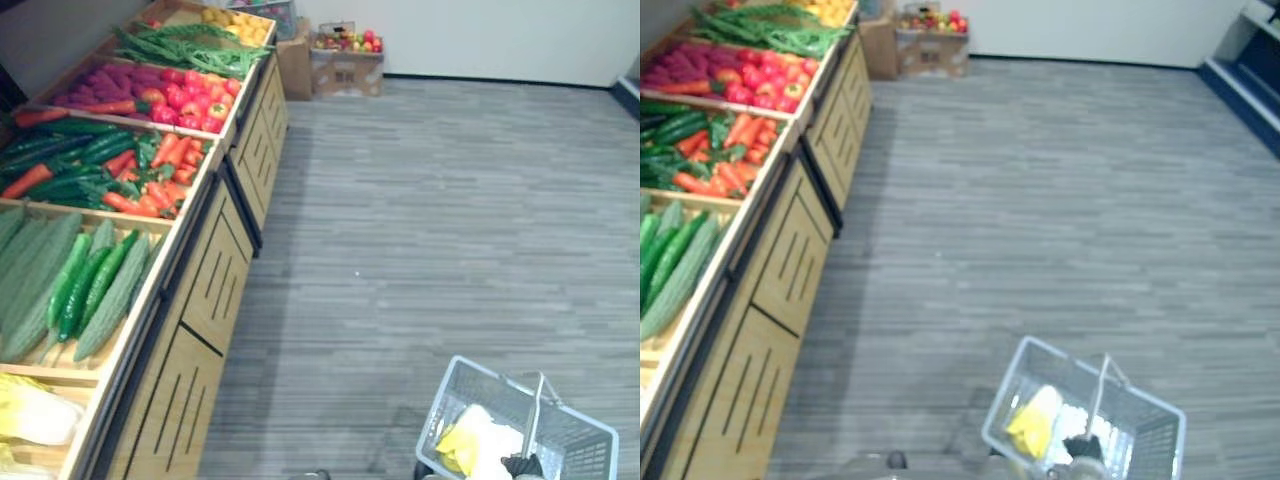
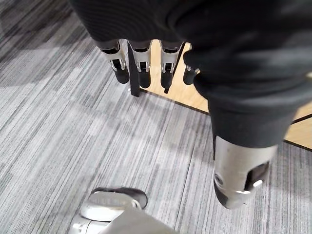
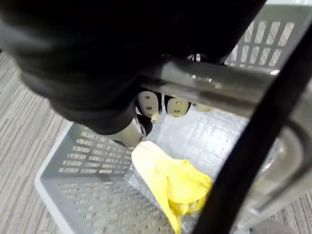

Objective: Pick vegetable in the basket

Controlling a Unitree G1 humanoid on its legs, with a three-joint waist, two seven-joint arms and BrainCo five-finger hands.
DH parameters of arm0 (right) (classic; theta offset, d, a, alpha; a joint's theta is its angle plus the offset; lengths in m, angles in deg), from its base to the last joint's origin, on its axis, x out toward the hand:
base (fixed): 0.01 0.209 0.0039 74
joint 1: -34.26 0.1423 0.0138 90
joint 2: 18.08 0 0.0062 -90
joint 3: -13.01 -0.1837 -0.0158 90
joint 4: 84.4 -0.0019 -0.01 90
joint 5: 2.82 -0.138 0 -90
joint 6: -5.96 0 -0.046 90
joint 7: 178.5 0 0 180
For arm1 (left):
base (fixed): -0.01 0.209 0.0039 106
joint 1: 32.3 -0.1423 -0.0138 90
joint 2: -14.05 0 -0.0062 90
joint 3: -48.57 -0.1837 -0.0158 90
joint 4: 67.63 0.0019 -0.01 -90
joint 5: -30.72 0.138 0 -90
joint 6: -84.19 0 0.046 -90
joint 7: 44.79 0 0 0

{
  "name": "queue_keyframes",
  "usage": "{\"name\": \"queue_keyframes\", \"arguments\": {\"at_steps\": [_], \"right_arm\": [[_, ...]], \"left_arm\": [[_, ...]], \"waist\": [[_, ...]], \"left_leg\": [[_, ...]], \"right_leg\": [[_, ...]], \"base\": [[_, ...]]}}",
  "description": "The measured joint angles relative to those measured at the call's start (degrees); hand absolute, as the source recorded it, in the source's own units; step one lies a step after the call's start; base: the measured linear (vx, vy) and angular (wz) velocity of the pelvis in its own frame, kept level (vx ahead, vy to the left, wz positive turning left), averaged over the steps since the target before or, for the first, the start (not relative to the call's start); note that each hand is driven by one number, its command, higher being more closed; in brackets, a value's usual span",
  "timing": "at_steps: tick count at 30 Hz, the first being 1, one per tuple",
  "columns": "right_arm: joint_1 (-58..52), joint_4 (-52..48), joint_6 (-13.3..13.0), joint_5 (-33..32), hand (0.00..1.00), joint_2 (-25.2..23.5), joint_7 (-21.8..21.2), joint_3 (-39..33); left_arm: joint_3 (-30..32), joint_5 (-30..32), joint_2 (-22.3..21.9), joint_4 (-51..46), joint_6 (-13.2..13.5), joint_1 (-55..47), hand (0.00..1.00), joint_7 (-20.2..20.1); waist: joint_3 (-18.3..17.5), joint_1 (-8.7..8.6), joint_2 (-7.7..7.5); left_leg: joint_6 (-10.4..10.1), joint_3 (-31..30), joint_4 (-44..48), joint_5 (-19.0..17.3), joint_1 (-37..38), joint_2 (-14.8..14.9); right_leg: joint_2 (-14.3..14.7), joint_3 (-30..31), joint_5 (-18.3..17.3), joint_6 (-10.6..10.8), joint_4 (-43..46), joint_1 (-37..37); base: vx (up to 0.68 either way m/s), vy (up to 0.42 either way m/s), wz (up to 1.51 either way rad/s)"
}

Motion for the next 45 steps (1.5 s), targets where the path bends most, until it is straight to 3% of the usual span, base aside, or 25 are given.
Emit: {"name": "queue_keyframes", "arguments": {"at_steps": [6,8,10,11,13,15,18,20,21,22,23,24,26,29,31,32,33,35,38,40,41,42,43,44,45], "right_arm": [[1.66,0.18,0.06,1.26,1.0,0.14,-1.38,-0.23],[1.97,0.08,-0.04,1.25,1.0,0.33,-1.57,-0.8],[2.26,-1.12,-0.64,1.12,1.0,0.81,-1.4,-1.22],[2.06,-2.03,-0.89,1.05,1.0,0.69,-1.15,-1.21],[1.93,-2.05,-1.19,1.06,1.0,0.23,-1.08,-1.0],[2.12,-2.06,-1.29,1.12,1.0,0.01,-1.07,-0.42],[4.01,-2.17,-1.26,0.8,1.0,0.01,-1.09,-1.08],[4.4,-2.16,-0.96,0.48,1.0,-0.16,-1.13,-2.86],[4.42,-2.2,-0.79,0.35,1.0,-0.23,-1.14,-2.93],[4.52,-2.24,-0.62,-0.39,1.0,-0.15,-1.1,-2.99],[5.37,-2.11,-0.49,-0.47,1.0,0.19,-1.07,-3.07],[5.88,-2.26,-0.71,-0.41,1.0,0.11,-1.07,-3.12],[6.99,-2.29,-0.72,-0.35,1.0,-0.09,-1.14,-3.88],[6.39,-1.95,-0.45,-0.33,1.0,-0.21,-1.17,-4.08],[5.09,-2.1,-0.29,-0.37,1.0,-0.21,-1.16,-3.84],[4.27,-2.06,0.19,-0.37,1.0,-0.08,-1.15,-3.11],[3.96,-1.9,0.57,-0.37,1.0,-0.23,-1.11,-2.85],[3.04,-1.61,0.83,-0.4,1.0,-0.25,-0.95,-2.99],[1.86,-1.12,1.32,-0.54,1.0,-0.71,-0.81,-3.11],[1.37,-0.28,1.25,-0.5,1.0,-0.78,-0.78,-4.01],[0.31,-0.3,1.27,-0.48,1.0,-0.75,-0.69,-4.09],[-0.29,-0.35,1.27,-0.48,1.0,-0.55,-0.59,-4.11],[-1.42,0.29,1.49,-0.5,1.0,-0.63,-0.39,-4.21],[-1.7,0.46,1.42,-0.5,1.0,-1.83,-0.48,-3.73],[-0.81,0.48,1.09,-0.42,1.0,-2.47,-0.52,-3.23]], "left_arm": [[-3.9,0.16,0.39,-0.01,0.61,0.34,0.0,-0.49],[-5.14,0.16,0.37,-0.07,0.69,0.78,0.0,-0.85],[-5.85,0.15,1.01,-0.14,0.7,1.15,0.0,-1.18],[-6.53,0.13,1.76,-0.15,0.65,1.04,0.0,-1.21],[-6.73,0.01,2.41,-0.79,0.63,1.05,0.0,-1.18],[-6.63,-0.12,2.71,-0.84,0.62,1.76,0.0,-1.18],[-6.49,-0.65,1.76,-1.21,0.63,2.89,0.0,-1.13],[-5.87,-0.65,0.98,-1.3,0.67,3.79,0.0,-1.11],[-5.36,-0.65,0.8,-1.35,0.68,3.9,0.0,-1.13],[-4.44,-0.7,0.64,-1.51,0.69,4.03,0.0,-1.15],[-3.96,-0.7,-0.18,-1.58,0.72,4.42,0.0,-1.21],[-3.58,-0.69,-0.43,-1.77,0.8,4.53,0.0,-1.19],[-2.8,-0.7,-0.71,-1.7,1.06,4.59,0.0,-1.19],[-1.97,-2.47,-1.1,-1.82,1.15,4.71,0.0,-1.17],[-0.78,-2.75,-1.07,-1.99,1.11,5.01,0.0,-1.16],[-0.3,-2.76,-1.03,-1.99,1.08,4.94,0.0,-1.16],[-0.26,-2.77,-1.1,-2.0,1.06,4.97,0.0,-1.15],[0.78,-3.27,-1.19,-2.33,1.01,5.0,0.0,-0.9],[1.41,-4.63,-1.68,-3.28,1.06,4.87,0.0,-0.16],[0.98,-4.71,-1.92,-3.29,0.7,4.54,0.0,0.26],[0.55,-4.71,-2.29,-3.28,0.68,3.88,0.0,0.31],[0.4,-4.69,-2.6,-3.2,0.68,3.43,0.0,0.31],[0.21,-4.69,-2.5,-3.11,0.68,2.67,0.0,0.33],[0.02,-4.62,-1.41,-3.06,0.68,2.17,0.0,0.38],[0.05,-4.57,-0.97,-3.54,0.67,2.36,0.0,0.38]], "waist": [[0.12,0.62,0.23],[0.68,0.57,0.72],[2.09,0.48,-0.32],[2.63,0.33,-0.56],[2.82,0.03,-2.18],[2.98,-0.24,-2.34],[4.52,-1.13,-0.02],[5.17,-1.49,0.45],[5.41,-1.51,0.04],[5.54,-1.73,-0.19],[5.46,-1.67,1.53],[5.45,-1.65,1.57],[5.35,-1.6,1.85],[5.29,-2.22,2.01],[5.27,-2.44,1.94],[5.65,-2.21,1.22],[5.69,-2.17,1.62],[5.81,-2.05,1.55],[5.85,-0.4,1.49],[5.87,0.5,1.32],[5.66,0.59,1.7],[5.32,0.6,2.2],[4.71,0.74,2.18],[3.29,0.71,-0.57],[3.07,0.73,-1.64]], "left_leg": [[0.69,1.64,-0.83,-0.54,1.47,-0.69],[1.69,1.54,-0.72,-1.95,2.86,-0.31],[2.54,1.37,0.03,-3.99,4.76,-0.67],[3.26,0.5,1.32,-5.55,5.92,-1.27],[4.33,-0.54,1.2,-6.67,8.16,-1.66],[3.91,-1.72,0.72,-6.62,8.79,-0.8],[2.57,-3.95,-1.37,-6.37,10.47,2.46],[1.49,-5.17,-3.38,-6.3,12.86,4.04],[1.14,-5.57,-3.54,-6.42,13.63,4.1],[0.33,-6.73,-3.51,-6.79,14.84,4.92],[-1.66,-7.56,-2.43,-5.6,14.42,6.88],[-3.61,-7.95,-1.51,-4.28,13.73,7.31],[-4.92,-9.53,1.49,-0.58,12.45,8.15],[-7.87,-12.73,9.12,8.29,10.19,9.2],[-10.26,-12.45,19.39,18.2,5.3,9.92],[-10.76,-10.87,27.06,21.16,1.96,10.92],[-10.68,-8.72,33.82,17.53,-1.05,12.46],[-8.92,-3.37,43.23,8.22,-7.02,13.71],[-5.61,3.6,41.99,0.92,-15.7,13.47],[-4.41,9.96,30.26,0.77,-17.44,12.26],[-2.09,13.18,20.36,3.16,-17.49,11.08],[-1.44,14.35,15.84,5.39,-17.4,10.65],[5.1,15.0,12.43,6.84,-16.88,8.9],[4.93,15.37,10.16,6.64,-16.5,5.7],[5.42,14.83,10.51,5.93,-17.67,4.67]], "right_leg": [[-0.36,0.91,-0.66,-0.56,3.97,-2.12],[-0.67,0.66,-3.22,-0.97,12.58,-4.91],[-2.62,0.7,-4.16,-2.02,31.08,-11.9],[-4.35,0.86,-3.27,-3.55,39.62,-14.72],[-4.76,0.55,-5.48,-4.91,46.82,-17.65],[-3.46,-2.75,-7.52,-5.39,43.86,-19.66],[1.47,-5.78,-6.53,-4.68,28.14,-21.58],[2.66,-4.76,0.48,-3.77,12.44,-21.52],[2.42,-4.08,2.97,-3.69,9.77,-21.47],[2.51,-3.87,9.64,-4.14,10.32,-20.96],[3.75,-4.36,7.58,-5.73,13.98,-22.21],[3.8,-4.54,6.26,-6.41,16.18,-23.19],[3.87,-5.61,1.96,-8.09,21.35,-24.11],[4.05,-8.35,-2.38,-9.62,21.84,-19.56],[4.05,-10.15,-4.13,-9.69,18.57,-14.16],[4.01,-10.6,-5.07,-9.43,15.76,-10.58],[4.33,-11.01,-5.16,-9.5,13.97,-8.15],[4.36,-12.08,-5.19,-9.51,9.82,-1.82],[3.9,-13.37,-6.16,-7.94,5.56,4.56],[2.87,-14.41,-7.44,-5.8,5.28,6.86],[2.41,-15.64,-9.09,-4.05,5.48,8.59],[2.55,-16.32,-10.16,-3.45,5.63,9.65],[2.3,-17.17,-11.56,-1.93,5.58,12.13],[0.67,-17.46,-11.18,-2.97,4.5,12.54],[0.54,-17.24,-9.22,-4.21,2.6,12.62]], "base": [[0.09,0.047,-0.21],[0.04,0.022,-0.07],[-0.02,0.024,0.03],[0.01,0.035,0.21],[0.17,-0.002,0.34],[0.26,-0.046,0.42],[0.34,-0.116,0.5],[0.5,-0.237,0.57],[0.49,-0.26,0.58],[0.58,-0.341,0.38],[0.48,-0.3,0.27],[0.57,-0.382,-0.02],[0.45,-0.291,0.05],[0.51,-0.259,0.34],[0.47,-0.214,0.33],[0.39,-0.157,0.29],[0.3,-0.11,0.23],[0.32,-0.093,0.21],[0.27,0.025,0.16],[0.33,0.208,0.17],[0.3,0.21,0.35],[0.35,0.27,0.52],[0.4,0.223,0.64],[0.56,0.29,0.68],[0.41,0.146,0.51]]}}
